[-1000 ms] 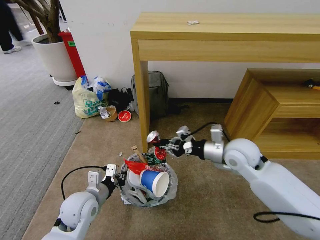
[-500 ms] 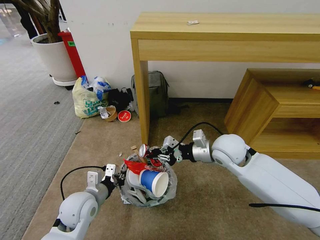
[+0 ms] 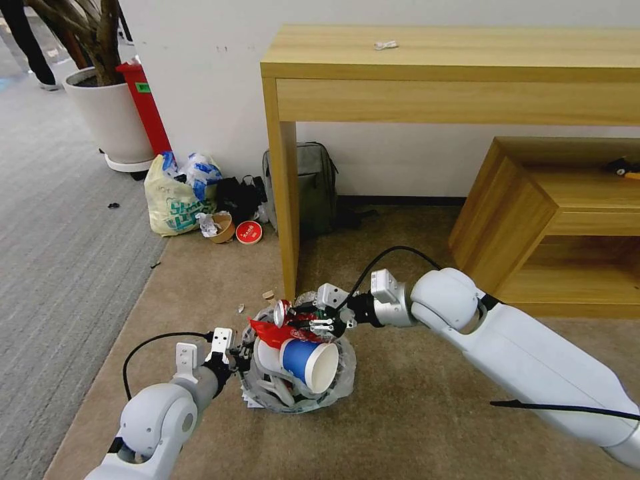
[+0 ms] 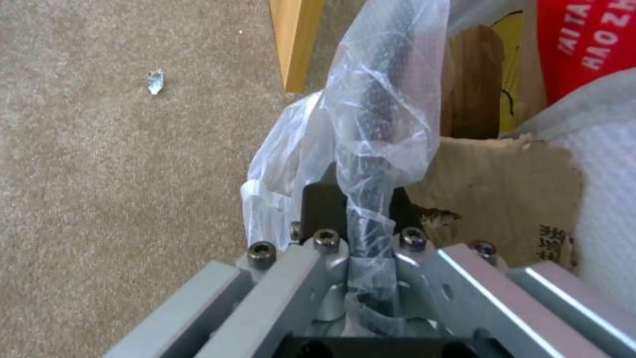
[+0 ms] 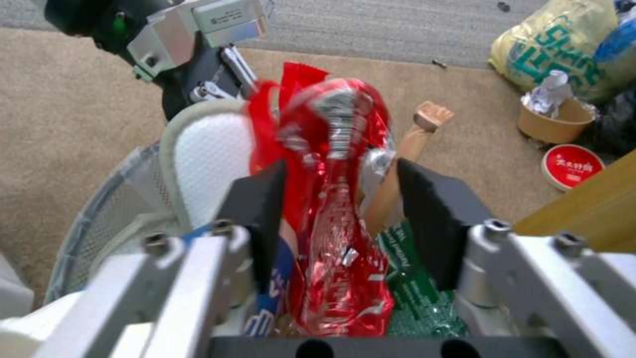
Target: Pick up the trash bin and place the garbage on the floor into it.
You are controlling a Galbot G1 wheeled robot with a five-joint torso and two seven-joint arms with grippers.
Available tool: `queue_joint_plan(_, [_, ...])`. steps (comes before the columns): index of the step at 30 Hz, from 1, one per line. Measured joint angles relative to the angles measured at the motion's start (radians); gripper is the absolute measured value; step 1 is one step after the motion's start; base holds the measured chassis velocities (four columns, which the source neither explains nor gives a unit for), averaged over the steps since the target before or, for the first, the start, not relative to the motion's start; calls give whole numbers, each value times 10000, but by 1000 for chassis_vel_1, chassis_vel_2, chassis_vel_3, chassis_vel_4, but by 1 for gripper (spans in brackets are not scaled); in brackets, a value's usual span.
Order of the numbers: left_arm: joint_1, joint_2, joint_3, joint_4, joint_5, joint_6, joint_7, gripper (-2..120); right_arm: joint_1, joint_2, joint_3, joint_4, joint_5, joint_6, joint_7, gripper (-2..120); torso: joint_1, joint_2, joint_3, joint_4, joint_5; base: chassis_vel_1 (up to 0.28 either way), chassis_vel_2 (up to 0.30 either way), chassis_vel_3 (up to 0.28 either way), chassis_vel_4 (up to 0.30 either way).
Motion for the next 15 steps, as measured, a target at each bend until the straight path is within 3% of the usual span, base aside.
queue_joint_plan(8, [-46, -18, 5, 38, -14, 0, -3, 0, -138, -35, 289, 119, 159, 0, 297, 78, 0, 0, 0, 0, 0, 0, 0, 0, 0])
queue_joint_plan(15, [-23, -66, -52, 64, -41, 0, -9, 0, -1122, -49, 1941, 677, 1209, -305, 1501, 100, 0, 0, 0, 2, 0, 0, 0, 0, 0])
